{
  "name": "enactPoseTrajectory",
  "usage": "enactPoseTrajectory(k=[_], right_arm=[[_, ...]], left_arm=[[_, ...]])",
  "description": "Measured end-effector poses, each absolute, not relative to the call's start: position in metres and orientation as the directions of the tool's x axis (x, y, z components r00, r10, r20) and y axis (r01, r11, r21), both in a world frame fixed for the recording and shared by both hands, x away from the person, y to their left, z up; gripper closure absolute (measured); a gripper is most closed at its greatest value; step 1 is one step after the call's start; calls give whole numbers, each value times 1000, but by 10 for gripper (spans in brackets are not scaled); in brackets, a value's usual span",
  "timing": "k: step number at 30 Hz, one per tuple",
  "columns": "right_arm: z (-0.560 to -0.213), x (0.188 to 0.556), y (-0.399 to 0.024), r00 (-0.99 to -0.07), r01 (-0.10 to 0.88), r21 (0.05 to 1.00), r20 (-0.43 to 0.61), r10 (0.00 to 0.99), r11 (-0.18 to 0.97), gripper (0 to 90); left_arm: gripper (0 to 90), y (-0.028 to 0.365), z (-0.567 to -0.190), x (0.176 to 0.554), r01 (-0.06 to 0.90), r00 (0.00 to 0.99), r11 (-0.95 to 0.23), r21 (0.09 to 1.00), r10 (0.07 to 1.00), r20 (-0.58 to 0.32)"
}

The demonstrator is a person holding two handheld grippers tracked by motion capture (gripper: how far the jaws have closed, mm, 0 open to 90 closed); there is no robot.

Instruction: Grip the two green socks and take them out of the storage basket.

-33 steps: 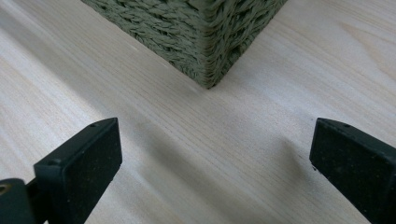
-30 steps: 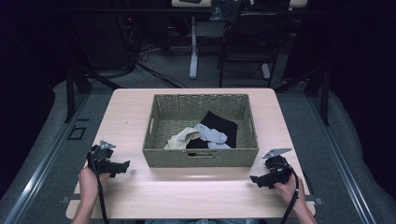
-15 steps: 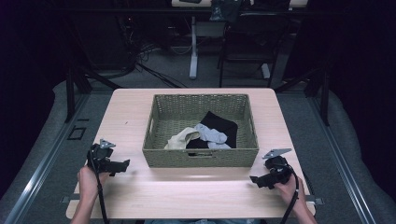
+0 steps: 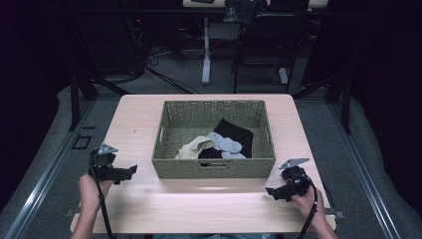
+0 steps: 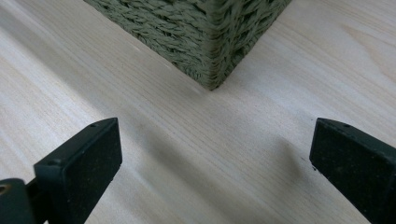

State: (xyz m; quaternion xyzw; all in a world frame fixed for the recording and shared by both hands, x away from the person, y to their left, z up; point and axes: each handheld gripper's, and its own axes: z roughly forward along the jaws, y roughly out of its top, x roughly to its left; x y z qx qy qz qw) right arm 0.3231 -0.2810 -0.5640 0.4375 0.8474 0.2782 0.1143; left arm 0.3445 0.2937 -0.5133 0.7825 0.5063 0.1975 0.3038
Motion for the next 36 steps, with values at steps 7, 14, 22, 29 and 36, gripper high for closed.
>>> enactPoseTrajectory(k=[7,14,22,29,36], right_arm=[[-565,323,-283,-586,683,571,56,808,456,16],[-566,321,-284,-578,691,564,56,814,451,16],[-566,320,-287,-570,696,567,62,819,442,17],[-565,320,-287,-571,693,570,61,819,441,17],[-565,319,-287,-574,694,568,66,816,442,17]], left_arm=[[0,287,-489,342,640,428,-288,712,904,-19],[0,275,-470,347,625,460,-291,724,887,-40],[0,256,-444,363,601,501,-336,725,865,-13],[1,234,-424,379,585,543,-378,717,840,-1],[1,212,-410,396,571,580,-416,708,814,12]])
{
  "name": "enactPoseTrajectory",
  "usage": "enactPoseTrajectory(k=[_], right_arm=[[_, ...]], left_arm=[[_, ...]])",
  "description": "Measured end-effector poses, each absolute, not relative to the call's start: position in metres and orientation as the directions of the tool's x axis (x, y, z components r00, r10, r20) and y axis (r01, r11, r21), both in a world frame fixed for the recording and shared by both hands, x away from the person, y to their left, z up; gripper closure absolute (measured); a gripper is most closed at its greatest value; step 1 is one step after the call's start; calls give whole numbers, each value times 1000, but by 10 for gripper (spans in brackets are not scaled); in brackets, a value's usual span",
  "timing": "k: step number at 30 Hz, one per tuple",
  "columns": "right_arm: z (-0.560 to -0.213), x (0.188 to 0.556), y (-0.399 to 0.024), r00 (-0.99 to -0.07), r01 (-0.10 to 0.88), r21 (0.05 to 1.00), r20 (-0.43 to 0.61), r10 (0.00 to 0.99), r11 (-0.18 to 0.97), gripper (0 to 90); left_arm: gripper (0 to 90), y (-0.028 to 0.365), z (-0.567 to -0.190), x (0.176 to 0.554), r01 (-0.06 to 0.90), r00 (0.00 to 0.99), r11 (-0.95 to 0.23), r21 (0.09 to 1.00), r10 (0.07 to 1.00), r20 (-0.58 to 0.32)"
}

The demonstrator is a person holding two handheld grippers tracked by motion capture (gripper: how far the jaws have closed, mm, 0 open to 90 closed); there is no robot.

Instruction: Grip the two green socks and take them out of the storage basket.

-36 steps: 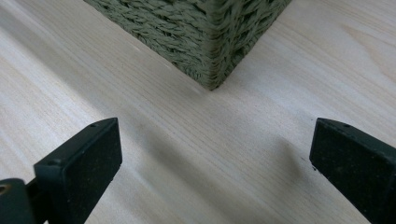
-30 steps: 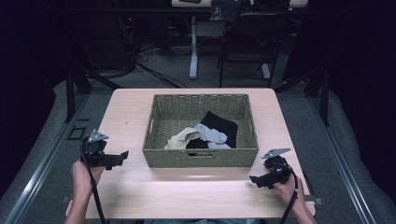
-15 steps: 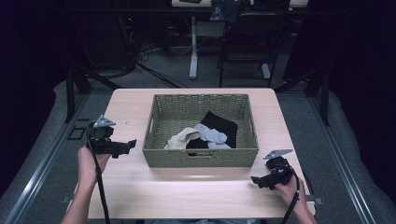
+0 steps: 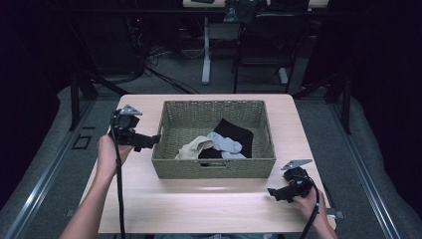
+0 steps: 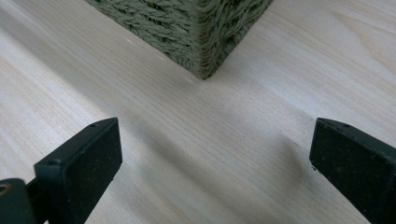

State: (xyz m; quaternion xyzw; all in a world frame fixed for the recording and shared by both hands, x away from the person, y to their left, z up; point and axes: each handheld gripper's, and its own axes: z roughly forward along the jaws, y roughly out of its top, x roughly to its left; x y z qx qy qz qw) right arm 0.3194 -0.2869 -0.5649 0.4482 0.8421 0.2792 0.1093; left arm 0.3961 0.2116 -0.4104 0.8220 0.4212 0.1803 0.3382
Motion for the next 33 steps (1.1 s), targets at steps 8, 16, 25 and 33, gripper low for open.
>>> enactPoseTrajectory(k=[8,16,25,33], right_arm=[[-565,319,-288,-567,697,570,66,821,435,17],[-564,319,-290,-565,694,573,56,823,437,17],[-564,319,-289,-569,693,573,63,820,437,17],[-564,319,-290,-571,692,572,60,819,440,17]], left_arm=[[1,185,-401,417,567,620,-459,684,784,11],[0,159,-408,435,579,653,-510,636,757,13],[3,132,-424,446,581,685,-562,589,729,20],[10,110,-444,458,608,699,-600,520,715,8]])
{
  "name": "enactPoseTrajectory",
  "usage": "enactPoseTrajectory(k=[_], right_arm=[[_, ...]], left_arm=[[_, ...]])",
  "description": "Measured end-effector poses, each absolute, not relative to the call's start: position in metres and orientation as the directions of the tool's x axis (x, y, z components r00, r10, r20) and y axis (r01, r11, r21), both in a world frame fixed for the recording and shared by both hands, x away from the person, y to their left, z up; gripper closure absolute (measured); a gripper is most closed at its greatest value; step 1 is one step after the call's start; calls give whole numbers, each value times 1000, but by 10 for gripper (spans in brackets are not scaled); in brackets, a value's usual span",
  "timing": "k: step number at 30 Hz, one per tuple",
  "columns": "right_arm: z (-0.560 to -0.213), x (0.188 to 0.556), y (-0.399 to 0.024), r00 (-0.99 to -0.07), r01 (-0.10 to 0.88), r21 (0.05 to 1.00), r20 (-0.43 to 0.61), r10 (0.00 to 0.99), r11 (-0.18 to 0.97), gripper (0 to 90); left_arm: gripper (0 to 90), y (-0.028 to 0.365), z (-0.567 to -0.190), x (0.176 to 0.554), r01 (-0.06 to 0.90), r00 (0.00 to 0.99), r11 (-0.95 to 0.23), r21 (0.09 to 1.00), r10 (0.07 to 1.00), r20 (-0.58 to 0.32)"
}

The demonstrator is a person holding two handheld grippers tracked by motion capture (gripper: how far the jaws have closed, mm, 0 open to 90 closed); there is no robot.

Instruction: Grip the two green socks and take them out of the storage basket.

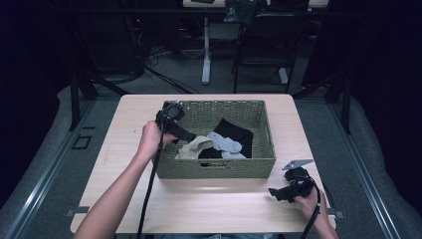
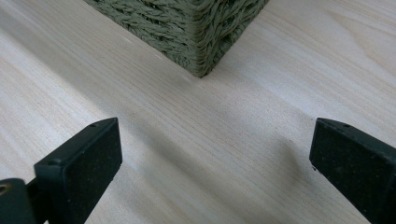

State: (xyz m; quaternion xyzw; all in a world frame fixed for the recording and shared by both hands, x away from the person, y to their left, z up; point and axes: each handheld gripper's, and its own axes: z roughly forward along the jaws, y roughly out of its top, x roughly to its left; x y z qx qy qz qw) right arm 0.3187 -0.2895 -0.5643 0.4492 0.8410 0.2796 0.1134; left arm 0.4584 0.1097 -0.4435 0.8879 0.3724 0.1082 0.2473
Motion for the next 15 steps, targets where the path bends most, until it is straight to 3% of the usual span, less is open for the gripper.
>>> enactPoseTrajectory(k=[15], right_arm=[[-565,319,-289,-574,697,560,64,816,447,17]], left_arm=[[339,75,-475,467,604,758,-684,409,652,-28]])
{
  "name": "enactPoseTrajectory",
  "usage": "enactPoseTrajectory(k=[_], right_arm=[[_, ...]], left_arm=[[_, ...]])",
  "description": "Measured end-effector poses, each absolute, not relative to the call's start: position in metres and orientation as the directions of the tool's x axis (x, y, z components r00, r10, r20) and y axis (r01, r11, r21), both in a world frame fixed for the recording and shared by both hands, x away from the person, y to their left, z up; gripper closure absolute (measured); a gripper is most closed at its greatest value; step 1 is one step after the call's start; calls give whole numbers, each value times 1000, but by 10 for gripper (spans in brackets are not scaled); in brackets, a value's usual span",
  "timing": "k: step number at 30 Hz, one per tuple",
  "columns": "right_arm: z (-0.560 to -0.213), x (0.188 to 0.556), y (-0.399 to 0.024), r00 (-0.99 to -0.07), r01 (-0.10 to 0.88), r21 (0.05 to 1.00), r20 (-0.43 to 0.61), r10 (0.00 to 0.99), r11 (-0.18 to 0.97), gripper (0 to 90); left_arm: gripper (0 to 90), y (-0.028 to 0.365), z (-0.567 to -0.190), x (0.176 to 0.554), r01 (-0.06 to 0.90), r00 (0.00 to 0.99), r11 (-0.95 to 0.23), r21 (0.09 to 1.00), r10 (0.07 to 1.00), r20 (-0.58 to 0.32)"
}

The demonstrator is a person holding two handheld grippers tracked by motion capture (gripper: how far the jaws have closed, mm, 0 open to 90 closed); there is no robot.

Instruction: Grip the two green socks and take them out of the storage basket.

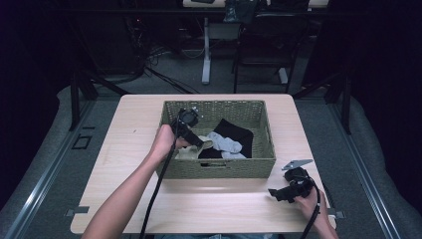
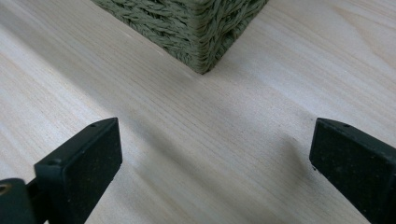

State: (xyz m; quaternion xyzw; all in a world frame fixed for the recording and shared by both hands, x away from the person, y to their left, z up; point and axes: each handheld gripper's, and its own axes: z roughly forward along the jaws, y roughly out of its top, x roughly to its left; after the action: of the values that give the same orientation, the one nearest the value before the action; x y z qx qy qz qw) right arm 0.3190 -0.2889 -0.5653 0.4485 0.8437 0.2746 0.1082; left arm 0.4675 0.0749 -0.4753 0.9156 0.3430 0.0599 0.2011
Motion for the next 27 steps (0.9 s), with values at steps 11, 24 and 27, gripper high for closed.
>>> enactPoseTrajectory(k=[11,24,27], right_arm=[[-566,319,-289,-577,699,554,64,814,451,17],[-566,319,-289,-578,698,555,63,813,453,17],[-566,319,-289,-577,701,552,66,814,451,17]], left_arm=[[778,67,-486,470,615,753,-700,362,658,-7],[893,72,-470,466,588,755,-706,396,654,45],[893,74,-463,465,578,759,-707,407,649,50]])
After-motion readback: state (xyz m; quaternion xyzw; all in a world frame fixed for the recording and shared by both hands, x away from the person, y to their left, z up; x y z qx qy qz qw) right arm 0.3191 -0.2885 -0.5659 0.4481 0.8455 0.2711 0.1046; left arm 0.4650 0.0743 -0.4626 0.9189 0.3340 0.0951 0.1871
